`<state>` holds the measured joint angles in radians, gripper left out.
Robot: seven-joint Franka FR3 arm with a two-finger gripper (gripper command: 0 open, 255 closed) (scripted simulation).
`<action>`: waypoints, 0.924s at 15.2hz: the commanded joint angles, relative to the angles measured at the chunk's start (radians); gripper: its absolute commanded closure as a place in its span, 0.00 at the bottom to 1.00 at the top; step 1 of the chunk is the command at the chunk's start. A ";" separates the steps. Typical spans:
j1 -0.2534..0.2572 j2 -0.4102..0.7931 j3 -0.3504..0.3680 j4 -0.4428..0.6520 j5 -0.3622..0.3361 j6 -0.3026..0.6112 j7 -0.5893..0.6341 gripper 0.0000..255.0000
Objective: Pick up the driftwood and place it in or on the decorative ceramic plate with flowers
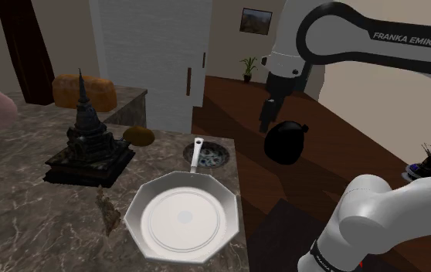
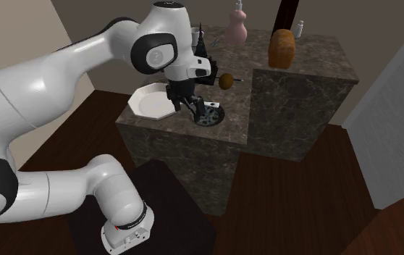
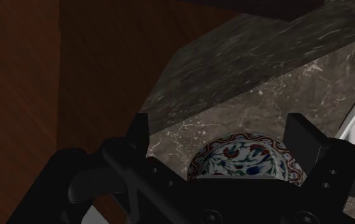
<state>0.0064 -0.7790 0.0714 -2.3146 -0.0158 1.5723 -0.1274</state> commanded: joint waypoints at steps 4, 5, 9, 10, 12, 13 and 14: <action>0.018 0.062 0.039 0.007 0.056 0.035 0.055 0.00; 0.025 0.084 0.052 0.011 0.074 0.047 0.072 0.00; 0.048 0.179 0.101 0.039 0.142 0.096 0.139 0.00; 0.054 0.205 0.114 0.048 0.158 0.109 0.156 0.00; 0.065 0.258 0.137 0.069 0.188 0.134 0.187 0.00; 0.070 0.285 0.149 0.082 0.202 0.146 0.202 0.00; 0.075 0.313 0.161 0.095 0.216 0.159 0.218 0.00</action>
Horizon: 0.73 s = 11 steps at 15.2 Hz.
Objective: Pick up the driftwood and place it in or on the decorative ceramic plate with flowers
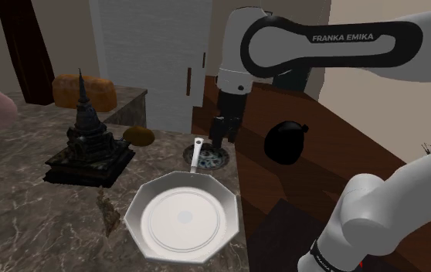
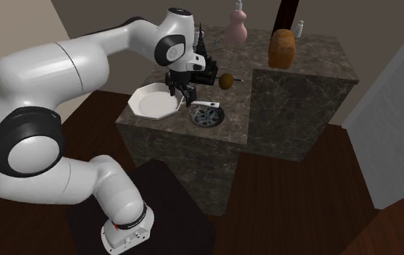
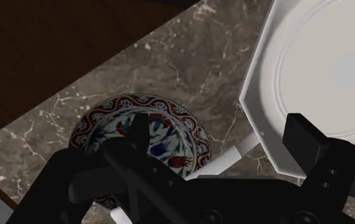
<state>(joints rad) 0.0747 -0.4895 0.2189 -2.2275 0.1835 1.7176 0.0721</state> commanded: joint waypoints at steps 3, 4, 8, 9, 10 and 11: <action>0.022 0.110 0.047 0.054 0.053 0.049 0.063 0.00; 0.027 0.139 0.059 0.071 0.064 0.061 0.078 0.00; 0.047 0.263 0.101 0.151 0.099 0.104 0.136 0.00; 0.052 0.295 0.111 0.174 0.106 0.114 0.151 0.00; 0.057 0.327 0.121 0.197 0.111 0.123 0.165 0.00; 0.063 0.360 0.130 0.222 0.116 0.132 0.180 0.00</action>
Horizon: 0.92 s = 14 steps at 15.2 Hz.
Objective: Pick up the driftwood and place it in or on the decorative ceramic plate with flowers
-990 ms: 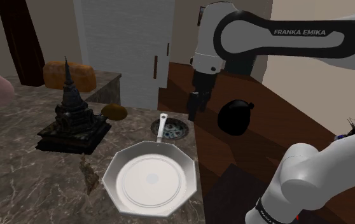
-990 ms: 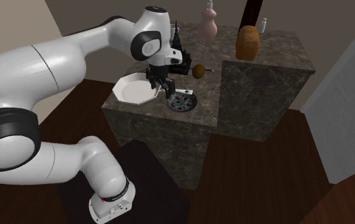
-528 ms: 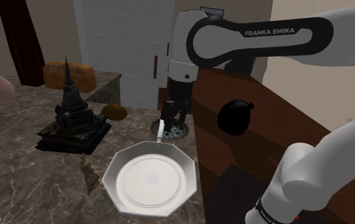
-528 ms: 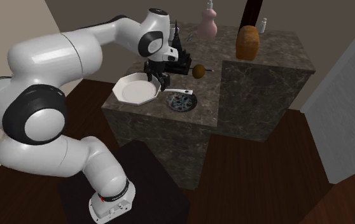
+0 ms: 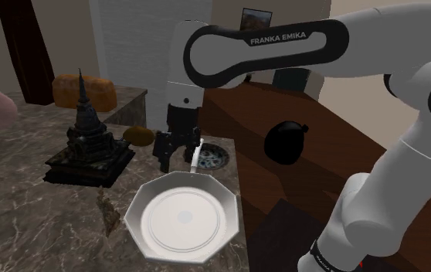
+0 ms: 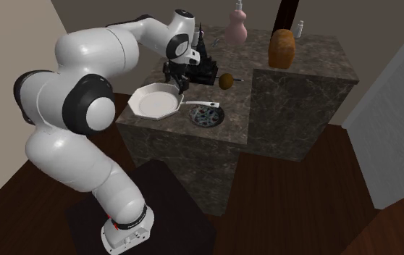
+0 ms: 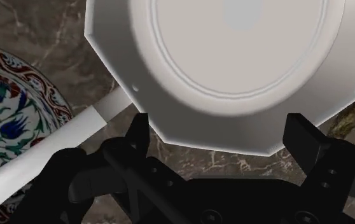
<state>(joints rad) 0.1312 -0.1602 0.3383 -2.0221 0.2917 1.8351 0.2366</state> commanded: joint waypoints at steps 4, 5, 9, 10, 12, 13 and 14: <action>0.033 0.167 0.044 0.127 0.019 0.046 0.075 0.00; 0.040 0.202 0.052 0.158 0.020 0.052 0.090 0.00; 0.076 0.346 0.076 0.294 0.015 0.069 0.150 0.00; 0.087 0.383 0.080 0.332 0.013 0.071 0.165 0.00; 0.107 0.447 0.087 0.401 0.007 0.072 0.191 0.00; 0.110 0.449 0.088 0.391 0.007 0.084 0.190 0.00; 0.112 0.452 0.088 0.382 0.007 0.096 0.190 0.00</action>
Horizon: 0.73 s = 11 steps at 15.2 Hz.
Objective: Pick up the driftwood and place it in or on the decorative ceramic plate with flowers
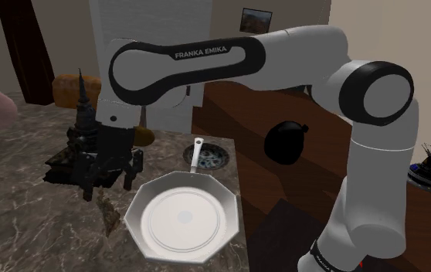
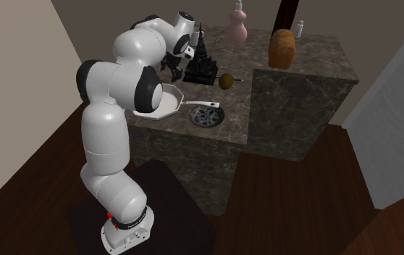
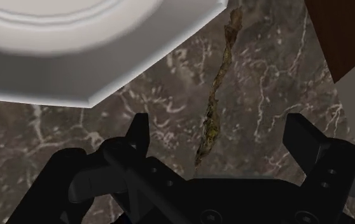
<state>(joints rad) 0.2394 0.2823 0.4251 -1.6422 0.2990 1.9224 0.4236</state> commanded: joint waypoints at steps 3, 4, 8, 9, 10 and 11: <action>0.012 0.018 0.004 -0.024 -0.001 0.046 0.003 0.00; 0.015 0.022 0.005 -0.032 -0.001 0.058 0.003 0.00; 0.020 0.028 0.006 -0.045 -0.002 0.077 0.003 0.00; 0.020 0.028 0.006 -0.045 -0.002 0.077 0.003 0.00; 0.020 0.028 0.006 -0.045 -0.002 0.077 0.003 0.00; 0.020 0.028 0.006 -0.045 -0.002 0.077 0.003 0.00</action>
<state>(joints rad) 0.2590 0.3099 0.4315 -1.6868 0.2972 1.9993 0.4264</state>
